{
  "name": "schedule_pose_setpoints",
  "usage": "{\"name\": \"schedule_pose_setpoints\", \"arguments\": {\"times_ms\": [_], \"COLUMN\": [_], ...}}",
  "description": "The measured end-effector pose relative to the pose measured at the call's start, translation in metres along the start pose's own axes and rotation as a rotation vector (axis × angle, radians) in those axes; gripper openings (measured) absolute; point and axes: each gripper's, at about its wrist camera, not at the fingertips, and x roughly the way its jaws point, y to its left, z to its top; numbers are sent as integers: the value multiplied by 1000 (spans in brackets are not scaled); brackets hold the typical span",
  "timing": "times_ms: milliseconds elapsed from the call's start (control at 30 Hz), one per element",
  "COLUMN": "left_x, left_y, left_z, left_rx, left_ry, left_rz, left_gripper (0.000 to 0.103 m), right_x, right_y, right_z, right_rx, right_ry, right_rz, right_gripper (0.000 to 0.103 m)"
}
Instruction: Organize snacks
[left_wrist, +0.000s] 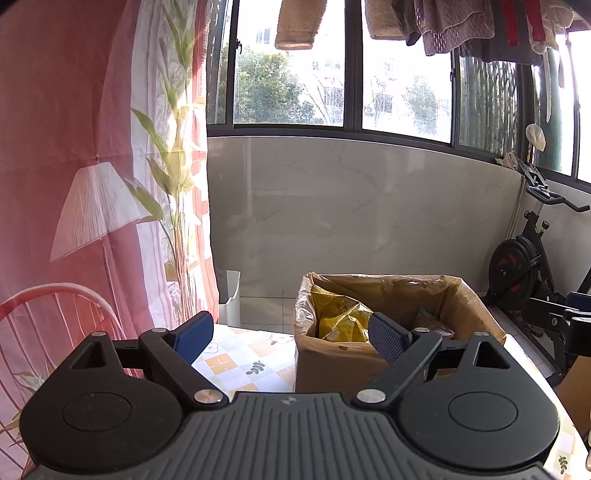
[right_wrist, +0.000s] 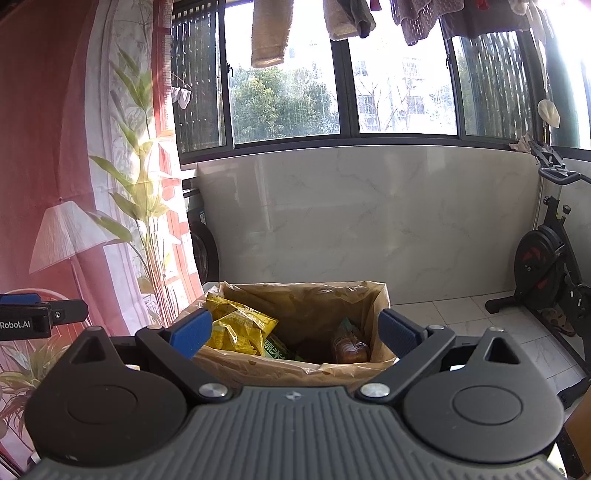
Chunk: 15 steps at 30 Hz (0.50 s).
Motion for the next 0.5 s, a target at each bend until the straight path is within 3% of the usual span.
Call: {"name": "schedule_pose_setpoints", "arguments": {"times_ms": [500], "left_x": [-1], "left_y": [2], "left_z": [-2], "left_rx": [-5], "left_ry": [-3], "left_rz": [-9], "left_gripper": [92], "right_x": [0], "right_y": [0], "right_z": [-3], "right_rx": [-1], "right_ry": [4], "right_rz": [1], "right_gripper": [98]}}
